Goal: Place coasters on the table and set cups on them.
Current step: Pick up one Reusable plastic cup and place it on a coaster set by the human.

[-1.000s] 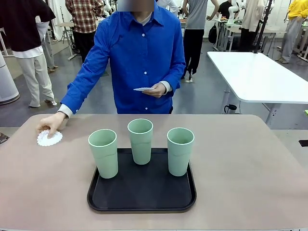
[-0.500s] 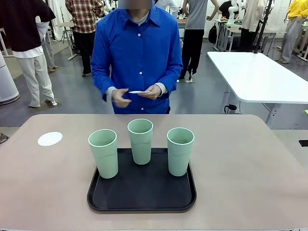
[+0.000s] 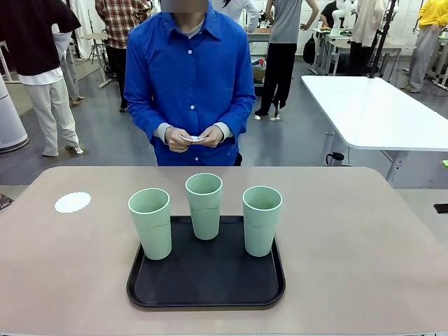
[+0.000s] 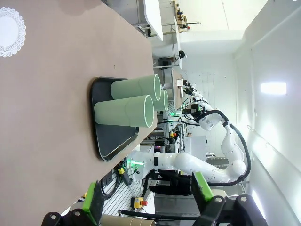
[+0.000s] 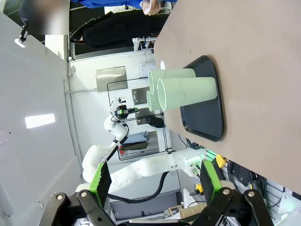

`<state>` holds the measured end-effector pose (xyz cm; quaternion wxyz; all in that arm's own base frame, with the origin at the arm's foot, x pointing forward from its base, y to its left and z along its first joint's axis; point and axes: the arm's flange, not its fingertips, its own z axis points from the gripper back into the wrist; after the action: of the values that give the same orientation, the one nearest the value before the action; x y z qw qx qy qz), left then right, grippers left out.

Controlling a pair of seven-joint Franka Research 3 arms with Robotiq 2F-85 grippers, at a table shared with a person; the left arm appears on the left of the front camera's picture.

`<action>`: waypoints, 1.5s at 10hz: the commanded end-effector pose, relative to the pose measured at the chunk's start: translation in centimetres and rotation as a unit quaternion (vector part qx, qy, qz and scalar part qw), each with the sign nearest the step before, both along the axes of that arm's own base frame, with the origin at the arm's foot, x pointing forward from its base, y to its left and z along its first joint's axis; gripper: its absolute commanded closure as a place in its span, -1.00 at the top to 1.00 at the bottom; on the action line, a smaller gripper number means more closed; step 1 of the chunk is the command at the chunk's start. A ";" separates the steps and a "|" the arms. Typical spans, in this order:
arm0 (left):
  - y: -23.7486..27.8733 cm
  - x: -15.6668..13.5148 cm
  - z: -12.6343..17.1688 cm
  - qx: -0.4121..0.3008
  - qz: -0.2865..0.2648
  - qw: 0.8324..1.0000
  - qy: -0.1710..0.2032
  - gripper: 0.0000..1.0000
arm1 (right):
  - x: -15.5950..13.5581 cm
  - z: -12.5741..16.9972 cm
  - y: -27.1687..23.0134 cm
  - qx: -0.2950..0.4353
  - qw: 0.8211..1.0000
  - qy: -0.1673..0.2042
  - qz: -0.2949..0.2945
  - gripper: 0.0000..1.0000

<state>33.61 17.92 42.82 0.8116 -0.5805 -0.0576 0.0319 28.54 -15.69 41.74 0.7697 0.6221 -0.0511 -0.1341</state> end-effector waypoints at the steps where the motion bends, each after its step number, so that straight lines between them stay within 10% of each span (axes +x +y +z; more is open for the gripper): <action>1: 0.2 -0.2 0.1 -0.005 -0.001 1.000 -0.004 1.00 | 0.2 0.0 -0.1 0.007 1.000 -0.004 -0.008 1.00; 10: 0.0 0.0 0.0 0.000 0.000 1.000 0.000 1.00 | 0.2 0.0 -0.1 0.007 1.000 -0.004 -0.008 1.00; 12: -4.2 2.4 6.1 0.203 -0.081 0.969 -0.117 1.00 | 0.2 0.0 -0.1 0.007 1.000 -0.004 -0.008 1.00; 15: -12.8 6.2 13.7 0.414 -0.191 0.869 -0.193 1.00 | 0.2 0.0 -0.1 0.007 1.000 -0.004 -0.008 1.00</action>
<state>38.62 6.39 57.08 0.9254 -0.3007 -0.1018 -0.2072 28.54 -15.74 41.73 0.7695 0.6221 -0.0514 -0.1349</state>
